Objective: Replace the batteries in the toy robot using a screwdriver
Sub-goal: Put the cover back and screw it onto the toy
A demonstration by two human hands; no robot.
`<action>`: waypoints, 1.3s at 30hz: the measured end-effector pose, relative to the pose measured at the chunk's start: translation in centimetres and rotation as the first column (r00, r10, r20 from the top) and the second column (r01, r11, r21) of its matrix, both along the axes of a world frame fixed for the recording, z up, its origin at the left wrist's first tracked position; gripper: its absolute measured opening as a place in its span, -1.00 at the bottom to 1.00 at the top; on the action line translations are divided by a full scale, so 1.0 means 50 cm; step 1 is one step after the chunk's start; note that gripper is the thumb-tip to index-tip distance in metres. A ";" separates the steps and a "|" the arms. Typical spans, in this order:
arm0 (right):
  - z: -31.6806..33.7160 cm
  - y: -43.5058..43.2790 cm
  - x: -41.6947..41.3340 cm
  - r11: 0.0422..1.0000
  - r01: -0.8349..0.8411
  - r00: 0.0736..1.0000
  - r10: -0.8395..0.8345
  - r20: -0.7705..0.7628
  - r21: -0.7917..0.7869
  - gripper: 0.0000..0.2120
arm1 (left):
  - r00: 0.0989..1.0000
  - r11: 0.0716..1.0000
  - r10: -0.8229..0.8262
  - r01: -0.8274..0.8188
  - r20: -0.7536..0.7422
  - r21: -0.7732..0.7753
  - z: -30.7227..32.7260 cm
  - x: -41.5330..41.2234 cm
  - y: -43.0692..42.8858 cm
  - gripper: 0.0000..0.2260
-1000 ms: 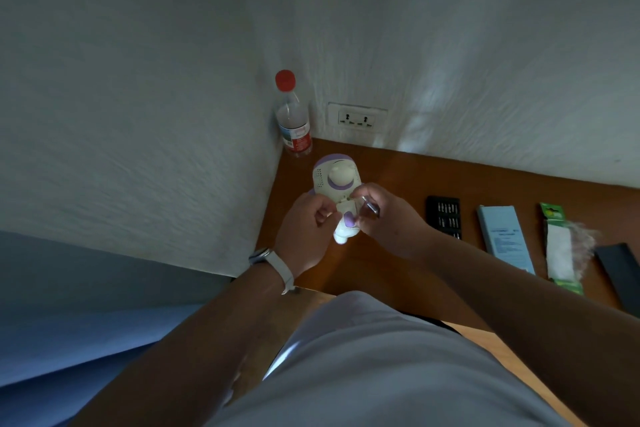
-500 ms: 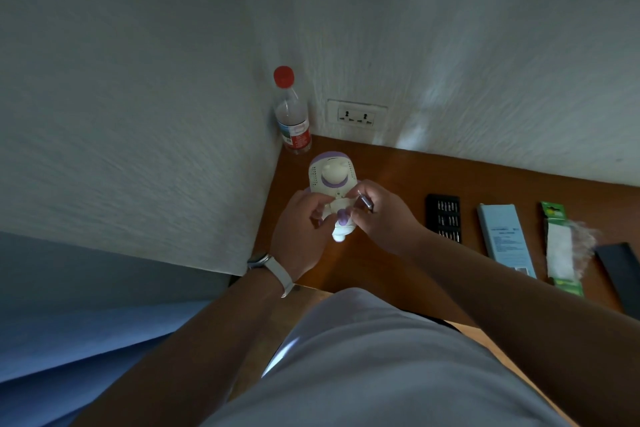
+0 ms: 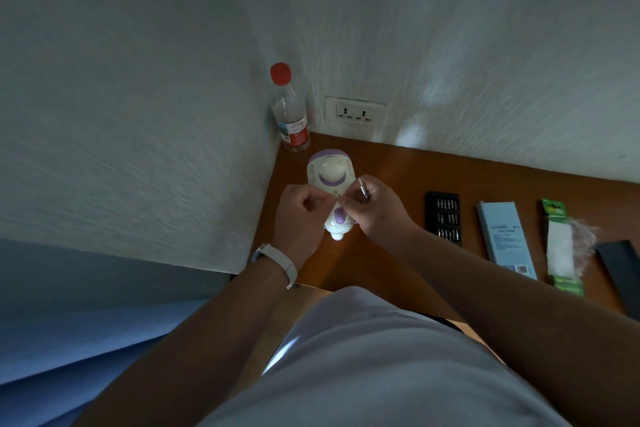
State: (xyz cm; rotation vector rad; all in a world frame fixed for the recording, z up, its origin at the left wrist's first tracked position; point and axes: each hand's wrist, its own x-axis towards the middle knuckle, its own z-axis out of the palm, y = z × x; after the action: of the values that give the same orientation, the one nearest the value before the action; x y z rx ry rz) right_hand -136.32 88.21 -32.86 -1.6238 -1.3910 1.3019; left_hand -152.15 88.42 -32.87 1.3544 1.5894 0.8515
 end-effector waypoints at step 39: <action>-0.029 0.025 0.015 0.991 -0.085 0.995 0.091 0.049 -0.103 -0.45 | 0.987 0.984 -0.096 0.113 0.127 -0.140 -0.035 -0.031 0.052 -0.45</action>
State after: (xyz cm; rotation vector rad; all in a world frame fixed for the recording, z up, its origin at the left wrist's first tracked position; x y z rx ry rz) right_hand -135.59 89.45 -34.33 -1.6919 -1.4654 1.4086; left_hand -153.70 91.02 -34.62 1.2472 1.4461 0.7242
